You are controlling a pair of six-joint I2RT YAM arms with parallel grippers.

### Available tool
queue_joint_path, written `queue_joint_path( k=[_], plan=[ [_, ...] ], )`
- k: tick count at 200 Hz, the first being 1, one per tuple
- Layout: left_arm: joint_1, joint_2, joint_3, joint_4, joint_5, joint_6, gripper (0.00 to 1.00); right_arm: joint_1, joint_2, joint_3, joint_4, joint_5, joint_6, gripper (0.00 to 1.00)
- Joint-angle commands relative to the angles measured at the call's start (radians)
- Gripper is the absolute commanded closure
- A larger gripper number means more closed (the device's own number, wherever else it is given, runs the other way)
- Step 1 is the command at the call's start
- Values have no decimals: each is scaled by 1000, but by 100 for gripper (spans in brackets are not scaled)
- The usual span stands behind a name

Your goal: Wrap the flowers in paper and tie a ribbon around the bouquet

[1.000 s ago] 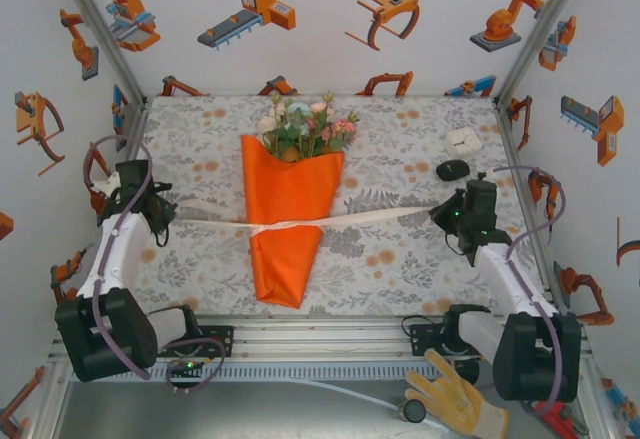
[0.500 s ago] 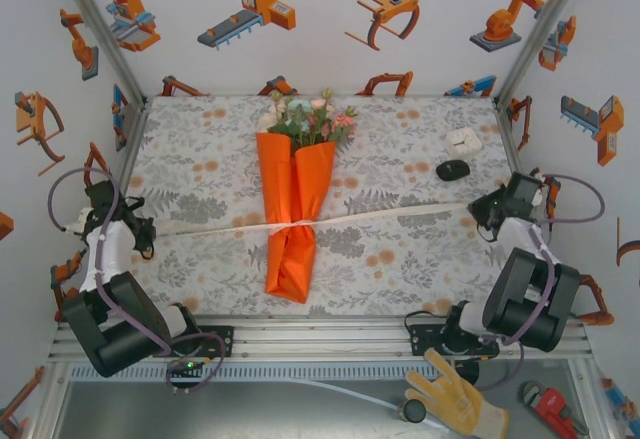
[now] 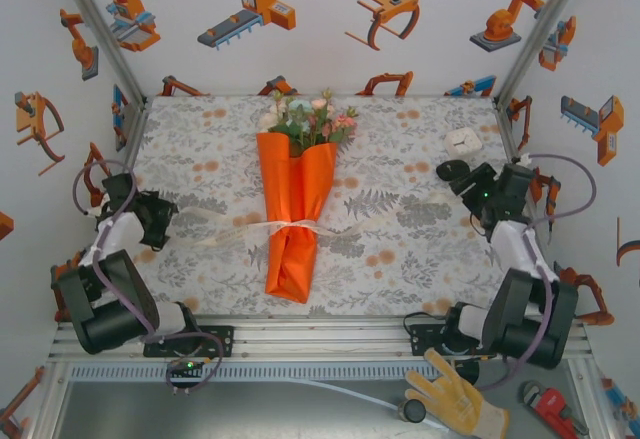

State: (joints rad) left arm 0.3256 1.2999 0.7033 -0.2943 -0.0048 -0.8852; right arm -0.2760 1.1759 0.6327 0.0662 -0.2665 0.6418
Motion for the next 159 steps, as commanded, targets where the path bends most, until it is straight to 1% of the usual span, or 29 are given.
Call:
queue_joint_path(
  k=[1, 5, 7, 15, 25, 33, 35, 38, 39, 41, 42, 48, 59, 63, 71, 79, 91, 103, 109, 123, 134, 145, 159],
  plan=[
    [-64, -165, 86, -45, 56, 129, 33, 114, -132, 10, 23, -15, -102, 41],
    [-93, -192, 97, -39, 67, 174, 33, 177, -153, 9, 35, -14, -155, 41],
    [-106, -205, 104, -35, 74, 197, 33, 189, -157, 9, 37, -12, -165, 41],
    [-189, -243, 132, -33, 77, 327, 32, 299, -176, 16, 31, 11, -261, 41],
    [-300, -267, 178, -50, 93, 506, 31, 392, -175, 27, 20, -7, -362, 41],
    [-372, -272, 215, -84, 173, 674, 28, 470, -161, 30, 25, -52, -451, 42],
    [-387, -272, 225, -94, 199, 692, 28, 492, -156, 29, 28, -63, -475, 42],
    [-413, -271, 231, -106, 230, 779, 27, 524, -149, 29, 27, -76, -510, 42],
    [-420, -269, 234, -113, 243, 779, 26, 535, -146, 28, 27, -79, -522, 42],
    [-437, -269, 236, -126, 262, 844, 26, 554, -142, 28, 21, -82, -547, 42],
    [-444, -268, 241, -132, 273, 844, 26, 568, -139, 29, 21, -87, -560, 42],
    [-490, -262, 251, -186, 315, 971, 26, 637, -121, 34, 2, -94, -636, 42],
    [-557, -245, 258, -273, 296, 1137, 26, 763, -59, 62, -75, -95, -781, 41],
    [-573, -235, 259, -305, 292, 1173, 26, 802, -35, 79, -115, -92, -824, 41],
    [-592, -216, 257, -359, 289, 1254, 26, 866, 26, 111, -166, -71, -892, 41],
    [-605, -209, 219, -351, 271, 1316, 26, 909, 94, 141, -204, -60, -948, 41],
    [-633, -214, 149, -277, 239, 1394, 25, 946, 175, 176, -220, -59, -1011, 41],
    [-618, -194, 111, -212, 268, 1436, 23, 957, 248, 201, -210, -101, -1052, 41],
    [-606, -167, 122, -219, 282, 1446, 23, 961, 285, 214, -200, -126, -1063, 41],
    [-589, -97, 157, -245, 342, 1415, 23, 965, 370, 250, -190, -176, -1068, 41],
    [-601, -45, 151, -231, 376, 1397, 23, 972, 432, 275, -189, -177, -1067, 41],
    [-616, 4, 139, -197, 370, 1362, 22, 979, 484, 295, -185, -132, -1064, 42],
    [-630, 61, 127, -138, 336, 1322, 22, 980, 520, 306, -163, -89, -1059, 43]
  ],
)
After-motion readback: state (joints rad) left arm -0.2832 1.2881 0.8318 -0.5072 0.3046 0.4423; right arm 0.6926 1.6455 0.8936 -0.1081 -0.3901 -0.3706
